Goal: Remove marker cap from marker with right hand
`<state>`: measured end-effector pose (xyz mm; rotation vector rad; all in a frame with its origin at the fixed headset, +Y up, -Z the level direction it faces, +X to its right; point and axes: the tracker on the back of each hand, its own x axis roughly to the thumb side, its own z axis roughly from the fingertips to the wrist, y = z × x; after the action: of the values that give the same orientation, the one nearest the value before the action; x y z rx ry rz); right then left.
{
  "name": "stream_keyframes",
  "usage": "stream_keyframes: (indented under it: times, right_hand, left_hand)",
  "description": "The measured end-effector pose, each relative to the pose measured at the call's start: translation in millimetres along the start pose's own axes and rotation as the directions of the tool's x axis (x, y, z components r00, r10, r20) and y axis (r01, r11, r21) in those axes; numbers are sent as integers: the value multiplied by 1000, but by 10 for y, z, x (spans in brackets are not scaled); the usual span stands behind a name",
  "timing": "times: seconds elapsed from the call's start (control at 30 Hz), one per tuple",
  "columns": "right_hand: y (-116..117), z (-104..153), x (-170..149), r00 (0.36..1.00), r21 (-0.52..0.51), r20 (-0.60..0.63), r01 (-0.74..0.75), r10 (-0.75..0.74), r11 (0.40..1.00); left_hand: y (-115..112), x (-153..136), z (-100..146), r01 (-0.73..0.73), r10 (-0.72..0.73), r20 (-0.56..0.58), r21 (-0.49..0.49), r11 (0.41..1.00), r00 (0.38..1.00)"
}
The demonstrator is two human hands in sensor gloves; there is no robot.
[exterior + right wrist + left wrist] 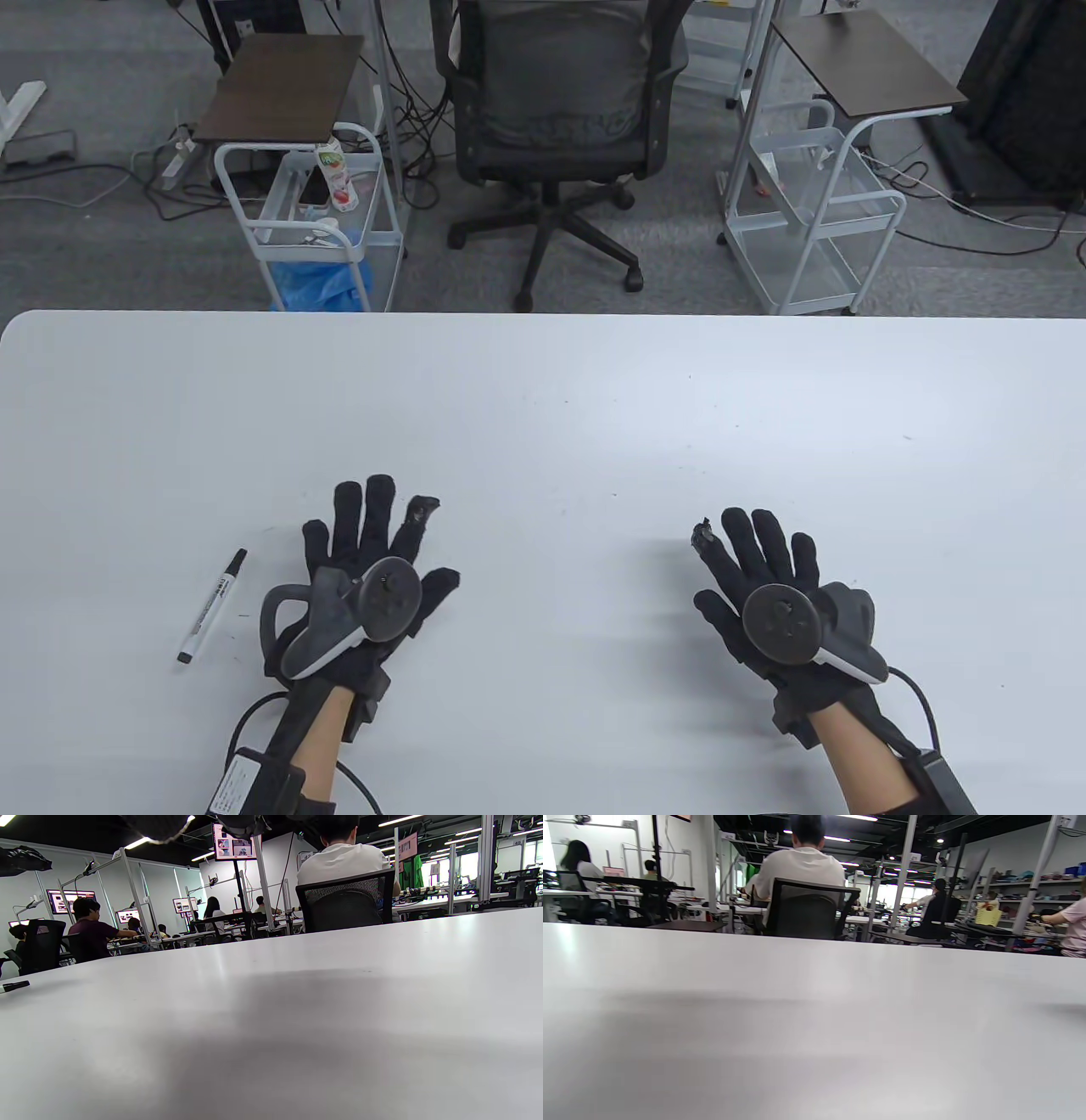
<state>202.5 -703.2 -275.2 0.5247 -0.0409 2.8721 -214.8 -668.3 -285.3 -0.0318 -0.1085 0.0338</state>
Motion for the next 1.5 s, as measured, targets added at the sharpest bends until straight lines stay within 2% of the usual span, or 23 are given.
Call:
stream_keyframes:
  times: [0.1,0.23,0.4,0.53,0.7,0.93,1.07,1.2,1.37,1.5]
  right_hand:
    - [-12,-2,-18,1000,-7,-1,6,-6,1000]
    - [-12,-3,-23,1000,-3,-6,11,-11,1000]
    - [-5,-8,-27,1000,4,-13,10,-10,1000]
    - [26,-17,-40,1000,26,-19,16,-15,1000]
    - [66,-26,-35,1000,54,-17,24,-23,998]
    - [81,-29,-40,1000,63,-19,25,-23,998]
    - [88,-33,-50,999,62,-21,30,-29,998]
    - [89,-36,-55,999,67,-20,37,-35,997]
    - [89,-39,-71,999,59,-20,40,-39,997]
    - [85,-37,-76,999,55,-20,40,-39,998]
  left_hand:
    - [143,-323,-70,15,-12,-93,39,999,996]
    - [147,-769,-117,-4,11,-209,38,999,978]
    - [-145,-1242,-109,-32,21,-357,-26,999,934]
    - [-340,-1489,-102,-34,-33,-500,-123,992,865]
    - [-498,-1593,-93,-16,-113,-605,-204,979,788]
    - [-678,-1626,-107,-6,-194,-673,-284,959,714]
    - [-794,-1618,-129,-5,-224,-656,-328,945,721]
    - [-839,-1554,-149,59,-241,-662,-284,957,710]
    - [-879,-1517,-195,53,-275,-642,-342,938,715]
    - [-954,-1503,-225,53,-327,-599,-428,902,731]
